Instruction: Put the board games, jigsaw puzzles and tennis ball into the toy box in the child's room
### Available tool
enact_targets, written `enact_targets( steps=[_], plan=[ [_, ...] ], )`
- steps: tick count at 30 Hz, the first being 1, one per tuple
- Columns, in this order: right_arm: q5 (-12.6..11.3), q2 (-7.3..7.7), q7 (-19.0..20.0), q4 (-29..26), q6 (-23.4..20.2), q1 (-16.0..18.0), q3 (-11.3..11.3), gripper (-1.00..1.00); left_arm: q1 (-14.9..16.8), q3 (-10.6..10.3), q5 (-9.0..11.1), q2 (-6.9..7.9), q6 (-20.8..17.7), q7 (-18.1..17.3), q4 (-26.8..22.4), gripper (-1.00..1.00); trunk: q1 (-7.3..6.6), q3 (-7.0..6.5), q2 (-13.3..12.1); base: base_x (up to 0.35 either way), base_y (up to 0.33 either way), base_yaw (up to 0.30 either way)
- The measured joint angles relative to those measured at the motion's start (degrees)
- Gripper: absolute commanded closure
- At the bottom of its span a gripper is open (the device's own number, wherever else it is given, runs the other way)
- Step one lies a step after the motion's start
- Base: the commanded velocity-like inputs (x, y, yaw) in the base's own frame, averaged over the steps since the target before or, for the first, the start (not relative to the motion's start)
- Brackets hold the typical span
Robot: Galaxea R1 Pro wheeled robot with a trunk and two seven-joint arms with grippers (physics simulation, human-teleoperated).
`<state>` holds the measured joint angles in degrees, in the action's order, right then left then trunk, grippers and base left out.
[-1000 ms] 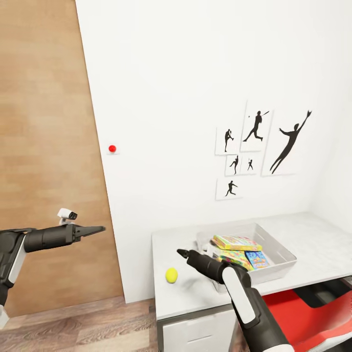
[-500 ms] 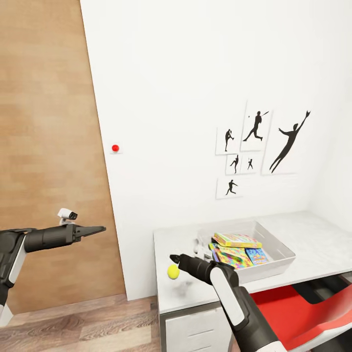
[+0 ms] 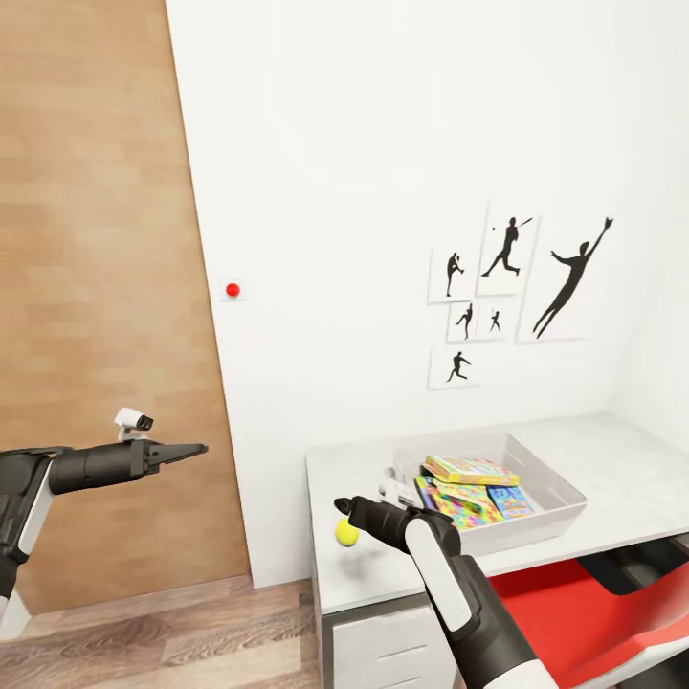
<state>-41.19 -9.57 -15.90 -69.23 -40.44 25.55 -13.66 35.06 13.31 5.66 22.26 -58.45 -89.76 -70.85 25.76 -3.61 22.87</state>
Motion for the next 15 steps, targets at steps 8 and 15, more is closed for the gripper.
enact_targets(
  steps=[8, 15],
  plan=[
    [0.1, -0.01, 0.0, 0.0, 0.1, 0.0, 0.0, -1.00, 0.0, -0.1, 0.0, -0.02, 0.0, 0.0, 0.0, -1.00, 0.00, 0.00, 0.0, 0.001, 0.003, 0.248],
    [0.1, 0.14, 0.0, 0.4, 0.2, 0.0, 0.0, -1.00, 0.0, 0.0, 0.0, 0.04, 0.0, 0.0, 0.0, -1.00, -0.01, 0.00, 0.0, 0.085, 0.044, 0.184]
  ],
)
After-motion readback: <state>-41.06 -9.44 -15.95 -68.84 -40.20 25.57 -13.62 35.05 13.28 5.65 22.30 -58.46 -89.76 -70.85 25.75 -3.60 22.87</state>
